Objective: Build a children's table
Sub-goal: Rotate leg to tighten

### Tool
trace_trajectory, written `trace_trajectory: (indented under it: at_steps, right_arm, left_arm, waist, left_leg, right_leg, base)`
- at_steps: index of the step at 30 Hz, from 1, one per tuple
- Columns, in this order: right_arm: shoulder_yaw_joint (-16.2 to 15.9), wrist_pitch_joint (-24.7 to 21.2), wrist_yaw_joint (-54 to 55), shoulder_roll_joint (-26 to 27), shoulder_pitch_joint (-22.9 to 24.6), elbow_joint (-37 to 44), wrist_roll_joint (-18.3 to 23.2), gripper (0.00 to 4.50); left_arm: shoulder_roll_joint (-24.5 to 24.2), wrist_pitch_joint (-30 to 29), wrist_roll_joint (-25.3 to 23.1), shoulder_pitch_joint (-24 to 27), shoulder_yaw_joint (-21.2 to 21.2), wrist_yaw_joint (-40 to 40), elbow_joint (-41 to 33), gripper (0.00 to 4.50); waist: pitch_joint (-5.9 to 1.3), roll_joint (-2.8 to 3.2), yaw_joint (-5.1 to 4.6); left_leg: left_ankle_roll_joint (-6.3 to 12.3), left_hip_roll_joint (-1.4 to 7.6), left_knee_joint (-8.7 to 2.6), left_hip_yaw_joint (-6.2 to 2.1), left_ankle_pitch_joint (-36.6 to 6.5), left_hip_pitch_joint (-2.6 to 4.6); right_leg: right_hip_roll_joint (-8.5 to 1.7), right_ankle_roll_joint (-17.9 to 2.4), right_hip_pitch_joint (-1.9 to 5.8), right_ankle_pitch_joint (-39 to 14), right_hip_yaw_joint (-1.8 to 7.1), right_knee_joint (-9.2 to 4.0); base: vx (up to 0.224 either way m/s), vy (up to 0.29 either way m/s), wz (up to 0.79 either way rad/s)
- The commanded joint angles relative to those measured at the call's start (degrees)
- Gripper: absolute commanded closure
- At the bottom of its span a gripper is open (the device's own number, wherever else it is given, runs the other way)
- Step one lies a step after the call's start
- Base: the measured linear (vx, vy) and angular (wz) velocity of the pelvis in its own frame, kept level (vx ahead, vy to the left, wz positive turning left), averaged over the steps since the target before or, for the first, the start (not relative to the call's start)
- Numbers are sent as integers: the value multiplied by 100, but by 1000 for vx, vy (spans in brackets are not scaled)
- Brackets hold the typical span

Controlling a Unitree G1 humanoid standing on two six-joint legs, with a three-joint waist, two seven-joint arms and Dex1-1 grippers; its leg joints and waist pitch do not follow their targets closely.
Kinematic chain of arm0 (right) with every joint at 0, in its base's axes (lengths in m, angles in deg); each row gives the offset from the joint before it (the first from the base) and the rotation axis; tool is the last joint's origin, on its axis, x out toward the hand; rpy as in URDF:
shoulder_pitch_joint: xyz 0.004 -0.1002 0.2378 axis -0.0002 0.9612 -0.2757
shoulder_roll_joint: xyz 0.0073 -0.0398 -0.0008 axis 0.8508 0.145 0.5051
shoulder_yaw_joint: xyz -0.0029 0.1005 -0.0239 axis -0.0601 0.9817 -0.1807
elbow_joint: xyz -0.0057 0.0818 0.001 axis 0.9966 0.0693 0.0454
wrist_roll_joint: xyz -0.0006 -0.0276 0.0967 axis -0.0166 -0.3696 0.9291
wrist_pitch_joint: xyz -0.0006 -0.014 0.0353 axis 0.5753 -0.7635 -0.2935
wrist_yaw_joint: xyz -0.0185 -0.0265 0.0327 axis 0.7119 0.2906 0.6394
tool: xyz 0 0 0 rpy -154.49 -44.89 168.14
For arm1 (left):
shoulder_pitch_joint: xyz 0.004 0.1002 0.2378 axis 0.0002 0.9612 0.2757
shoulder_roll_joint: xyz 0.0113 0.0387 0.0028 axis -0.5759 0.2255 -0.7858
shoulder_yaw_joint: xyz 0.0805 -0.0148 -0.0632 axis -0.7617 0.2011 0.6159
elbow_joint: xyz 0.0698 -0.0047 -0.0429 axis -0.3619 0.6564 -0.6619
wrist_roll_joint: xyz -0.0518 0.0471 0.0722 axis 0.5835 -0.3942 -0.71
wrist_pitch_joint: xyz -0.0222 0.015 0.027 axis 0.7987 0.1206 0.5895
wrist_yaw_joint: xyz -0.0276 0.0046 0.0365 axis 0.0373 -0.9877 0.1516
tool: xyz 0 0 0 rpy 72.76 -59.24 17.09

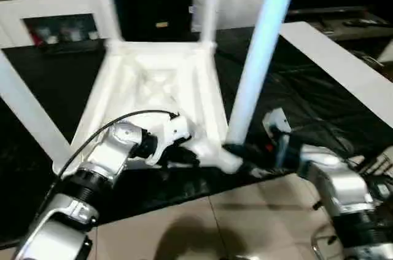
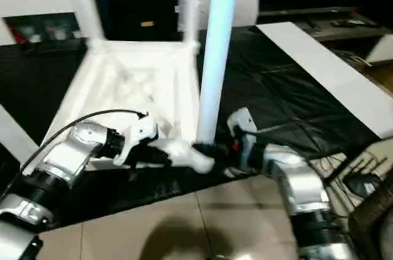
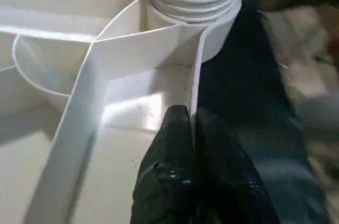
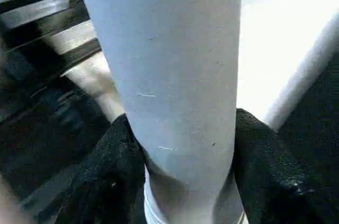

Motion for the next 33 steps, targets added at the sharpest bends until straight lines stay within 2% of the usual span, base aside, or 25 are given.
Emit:
trace_trajectory:
  at_steps: [1,2,5,7,8,9,10,12,15,17,18,19,20,23,26,27,30,33]
  right_arm:
    - [-468,-251,685,703,-190,-40,-84,246]
    - [-443,-231,1027,882,-271,-152,-171,246]
    - [-378,-195,1557,1152,-400,-335,-281,246]
    - [-270,-8,2204,1478,-581,-622,-456,246]
    - [-255,40,2313,1524,-610,-672,-498,246]
    - [-215,204,2583,1626,-676,-791,-633,213]
    - [-138,331,2822,1744,-739,-902,-708,213]
    - [-41,515,3049,1859,-811,-1036,-763,179]
    - [13,666,3030,1787,-772,-1013,-731,159]
    - [2,785,2922,1707,-718,-969,-738,142]
    - [-8,946,2825,1622,-663,-924,-757,134]
    - [-19,1107,2706,1534,-603,-876,-770,126]
    - [11,1249,2528,1437,-507,-785,-724,116]
    - [94,1373,2263,1298,-355,-625,-608,97]
    - [53,1432,1441,682,-10,-227,-443,69]
    - [14,1401,987,392,97,-66,-339,69]
    - [-64,1355,369,70,198,98,-167,69]
    - [-142,1335,-771,-576,260,139,60,69]
  left_arm:
    - [519,-203,84,-209,245,982,-263,450]
    - [615,-216,54,-272,283,1198,-220,450]
    - [745,-244,12,-373,325,1500,-163,450]
    - [918,-256,-43,-505,339,1787,-83,450]
    - [950,-256,-50,-526,343,1833,-70,450]
    - [1023,-269,-72,-558,343,1900,-73,450]
    - [1097,-259,-108,-585,351,1988,-68,450]
    - [1141,-191,-158,-611,326,2021,-35,450]
    - [1022,-7,-171,-547,250,1932,-2,450]
    - [959,66,-201,-517,215,1889,5,450]
    - [907,117,-215,-491,185,1838,11,450]
    - [853,168,-219,-463,157,1774,17,450]
    - [786,260,-217,-424,141,1693,31,450]
    - [681,410,-229,-371,124,1528,73,450]
    - [390,850,-191,-278,23,937,196,450]
    - [280,1032,-140,-254,-22,657,238,450]
    - [139,1236,-99,-238,-119,336,273,450]
    - [-173,1636,-60,-222,-350,-405,352,450]
  waist:
    - [-363,-26,0]
    - [-369,-6,-41]
    - [-378,-5,-126]
    - [-390,0,-131]
    - [-409,3,-108]
    - [-420,5,-85]
    - [-429,5,-82]
    - [-468,3,-61]
    - [-485,-4,-21]
    - [-481,5,-4]
    - [-476,2,-1]
    - [-467,-32,4]
    - [-461,-16,29]
    - [-432,-22,64]
    - [-426,-5,99]
    - [-425,5,117]
    - [-427,8,172]
    - [-421,10,225]
  left_leg:
    - [47,57,-396,-76,-1781,-1]
    - [40,67,-404,-90,-1864,13]
    - [70,65,-412,-91,-1948,16]
    - [108,66,-412,-76,-1849,7]
    - [120,72,-413,-62,-1709,9]
    - [135,86,-413,-52,-1543,5]
    - [147,87,-415,-45,-1438,-11]
    - [233,93,-399,-23,-987,-55]
    - [429,82,-380,-5,-620,-79]
    - [508,87,-381,1,-538,-71]
    - [517,89,-382,6,-575,-67]
    - [518,92,-386,19,-688,-60]
    - [510,98,-391,14,-780,-54]
    - [440,102,-407,17,-997,-36]
    - [420,105,-415,7,-1067,-29]
    - [427,116,-415,6,-1094,-27]
    - [439,121,-418,8,-1213,-11]
    - [427,131,-418,13,-1255,13]
  right_leg:
    - [-306,-362,258,-3475,155,-620]
    - [-307,-394,256,-3403,139,-627]
    - [-308,-497,246,-3162,162,-609]
    - [-311,-584,240,-2961,196,-579]
    - [-315,-655,244,-2733,223,-559]
    - [-317,-767,251,-2431,249,-517]
    - [-309,-817,265,-2252,259,-491]
    - [-305,-1032,300,-1507,292,-380]
    - [-299,-1197,356,-942,302,-302]
    - [-296,-1261,353,-789,306,-290]
    - [-296,-1263,351,-813,306,-297]
    - [-295,-1254,349,-924,309,-313]
    - [-307,-1219,351,-1078,308,-330]
    - [-303,-1063,338,-1499,309,-390]
    - [-291,-944,345,-1656,304,-416]
    - [-291,-945,336,-1632,314,-405]
    - [-295,-981,331,-1681,309,-413]
    - [-300,-1052,309,-1672,318,-410]
  base:
    - [0,0,0]
    - [0,0,0]
    - [0,0,0]
    - [0,0,0]
    - [0,0,0]
    - [0,0,0]
    - [0,0,0]
    - [0,0,0]
    - [0,0,0]
    - [0,0,0]
    - [0,0,0]
    - [0,0,0]
    - [0,0,0]
    - [0,0,0]
    - [0,0,0]
    - [0,0,0]
    - [0,0,0]
    - [0,0,0]
